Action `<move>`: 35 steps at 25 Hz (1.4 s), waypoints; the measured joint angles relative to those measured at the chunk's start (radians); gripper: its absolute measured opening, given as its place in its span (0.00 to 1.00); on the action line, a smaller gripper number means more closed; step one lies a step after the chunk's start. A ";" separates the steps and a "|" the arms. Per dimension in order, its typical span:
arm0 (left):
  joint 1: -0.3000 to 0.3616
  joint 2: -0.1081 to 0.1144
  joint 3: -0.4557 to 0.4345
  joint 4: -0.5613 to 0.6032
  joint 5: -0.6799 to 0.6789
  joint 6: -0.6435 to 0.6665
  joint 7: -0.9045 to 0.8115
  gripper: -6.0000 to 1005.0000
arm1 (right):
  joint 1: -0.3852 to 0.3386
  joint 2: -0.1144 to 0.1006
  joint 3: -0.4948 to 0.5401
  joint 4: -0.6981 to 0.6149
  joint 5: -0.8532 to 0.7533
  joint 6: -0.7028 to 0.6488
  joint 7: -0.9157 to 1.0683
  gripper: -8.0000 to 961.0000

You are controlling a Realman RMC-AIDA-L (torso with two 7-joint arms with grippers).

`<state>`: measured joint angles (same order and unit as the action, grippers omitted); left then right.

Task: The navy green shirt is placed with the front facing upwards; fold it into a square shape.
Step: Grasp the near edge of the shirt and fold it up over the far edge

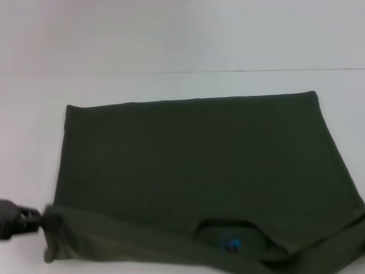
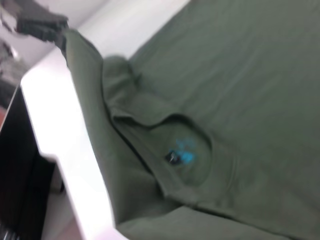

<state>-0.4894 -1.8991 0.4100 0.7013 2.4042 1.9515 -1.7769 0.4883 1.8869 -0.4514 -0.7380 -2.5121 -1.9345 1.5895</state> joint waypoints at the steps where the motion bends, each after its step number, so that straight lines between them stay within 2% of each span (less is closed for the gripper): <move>1: -0.001 0.005 -0.022 -0.001 -0.001 -0.017 -0.012 0.12 | 0.028 -0.009 0.042 0.047 0.000 0.034 -0.005 0.06; 4: -0.003 0.016 -0.084 -0.003 -0.003 -0.059 -0.046 0.12 | 0.056 -0.014 0.096 0.081 0.001 0.070 -0.005 0.06; 8: -0.015 0.018 -0.139 -0.005 -0.004 -0.110 -0.084 0.12 | 0.084 -0.015 0.167 0.104 0.048 0.114 0.006 0.06; 14: -0.043 0.018 -0.181 -0.009 -0.055 -0.149 -0.090 0.13 | 0.097 -0.016 0.167 0.136 0.157 0.187 0.035 0.06; 20: -0.072 0.003 -0.181 -0.037 -0.136 -0.316 -0.092 0.13 | 0.109 -0.010 0.173 0.184 0.191 0.306 0.044 0.06; 25: -0.109 -0.016 -0.170 -0.062 -0.165 -0.465 -0.089 0.13 | 0.112 0.003 0.170 0.212 0.257 0.413 0.061 0.06; 35: -0.170 -0.080 -0.099 -0.052 -0.173 -0.709 -0.062 0.14 | 0.164 0.042 0.166 0.273 0.320 0.628 0.072 0.07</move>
<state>-0.6594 -1.9796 0.3115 0.6491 2.2311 1.2426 -1.8390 0.6527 1.9286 -0.2853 -0.4650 -2.1921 -1.3065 1.6614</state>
